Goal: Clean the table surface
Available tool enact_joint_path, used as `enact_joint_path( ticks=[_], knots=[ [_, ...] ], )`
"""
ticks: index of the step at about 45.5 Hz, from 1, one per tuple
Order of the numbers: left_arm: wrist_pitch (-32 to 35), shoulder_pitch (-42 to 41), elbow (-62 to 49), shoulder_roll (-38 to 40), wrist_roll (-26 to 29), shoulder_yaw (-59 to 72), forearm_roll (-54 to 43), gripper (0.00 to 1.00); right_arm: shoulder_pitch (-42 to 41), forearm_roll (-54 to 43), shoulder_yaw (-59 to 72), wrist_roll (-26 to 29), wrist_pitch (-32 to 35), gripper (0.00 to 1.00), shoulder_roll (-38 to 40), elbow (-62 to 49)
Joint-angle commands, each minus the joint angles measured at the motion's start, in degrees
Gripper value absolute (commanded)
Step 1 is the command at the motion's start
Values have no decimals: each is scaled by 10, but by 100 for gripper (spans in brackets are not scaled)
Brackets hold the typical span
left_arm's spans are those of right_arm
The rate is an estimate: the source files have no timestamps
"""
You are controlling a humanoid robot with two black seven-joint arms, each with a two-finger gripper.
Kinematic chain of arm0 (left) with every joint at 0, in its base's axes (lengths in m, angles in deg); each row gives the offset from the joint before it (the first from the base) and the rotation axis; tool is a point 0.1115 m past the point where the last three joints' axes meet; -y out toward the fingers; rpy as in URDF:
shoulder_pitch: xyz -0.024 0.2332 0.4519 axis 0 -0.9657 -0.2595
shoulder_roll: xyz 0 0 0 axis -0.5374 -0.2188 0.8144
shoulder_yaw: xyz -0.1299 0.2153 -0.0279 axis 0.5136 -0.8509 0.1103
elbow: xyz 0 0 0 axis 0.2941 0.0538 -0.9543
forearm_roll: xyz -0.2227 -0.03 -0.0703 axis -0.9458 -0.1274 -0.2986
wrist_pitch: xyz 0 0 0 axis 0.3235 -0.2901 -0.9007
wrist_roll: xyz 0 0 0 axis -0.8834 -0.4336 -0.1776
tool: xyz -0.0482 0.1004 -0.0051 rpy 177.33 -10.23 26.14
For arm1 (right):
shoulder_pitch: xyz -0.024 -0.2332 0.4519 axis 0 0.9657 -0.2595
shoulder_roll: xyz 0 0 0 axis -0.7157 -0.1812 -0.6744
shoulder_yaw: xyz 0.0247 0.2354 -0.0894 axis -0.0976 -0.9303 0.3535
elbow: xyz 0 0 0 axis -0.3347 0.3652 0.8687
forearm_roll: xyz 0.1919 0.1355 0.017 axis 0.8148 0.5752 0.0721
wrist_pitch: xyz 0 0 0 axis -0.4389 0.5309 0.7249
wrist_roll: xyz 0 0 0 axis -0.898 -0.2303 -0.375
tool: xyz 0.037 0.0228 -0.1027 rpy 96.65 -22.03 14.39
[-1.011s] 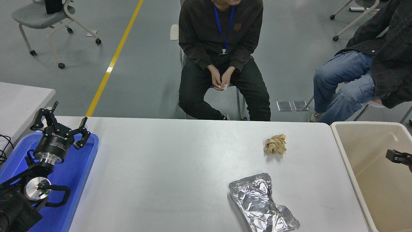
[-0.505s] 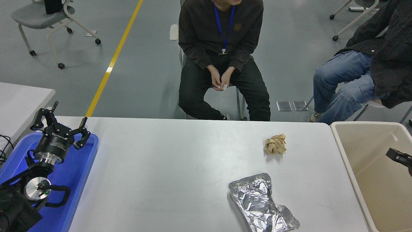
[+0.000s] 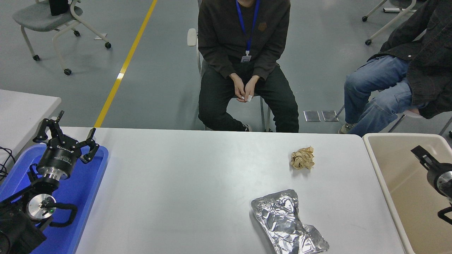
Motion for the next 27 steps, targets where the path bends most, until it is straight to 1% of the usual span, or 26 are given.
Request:
enact_joint_path(
  ticks=[1, 5, 15, 19, 27],
  knots=[
    [0, 0, 0, 0, -1, 0, 0, 100, 55, 5, -253, 9, 16, 98, -6, 95],
    [0, 0, 0, 0, 0, 0, 0, 100, 69, 37, -308, 9, 38, 98, -12, 118],
    [0, 0, 0, 0, 0, 0, 0, 100, 90, 129, -392, 3, 89, 98, -46, 149],
    [0, 0, 0, 0, 0, 0, 0, 100, 112, 134, -441, 3, 102, 98, -67, 171],
    [0, 0, 0, 0, -1, 0, 0, 100, 136, 133, -502, 3, 104, 98, -142, 231]
  ],
)
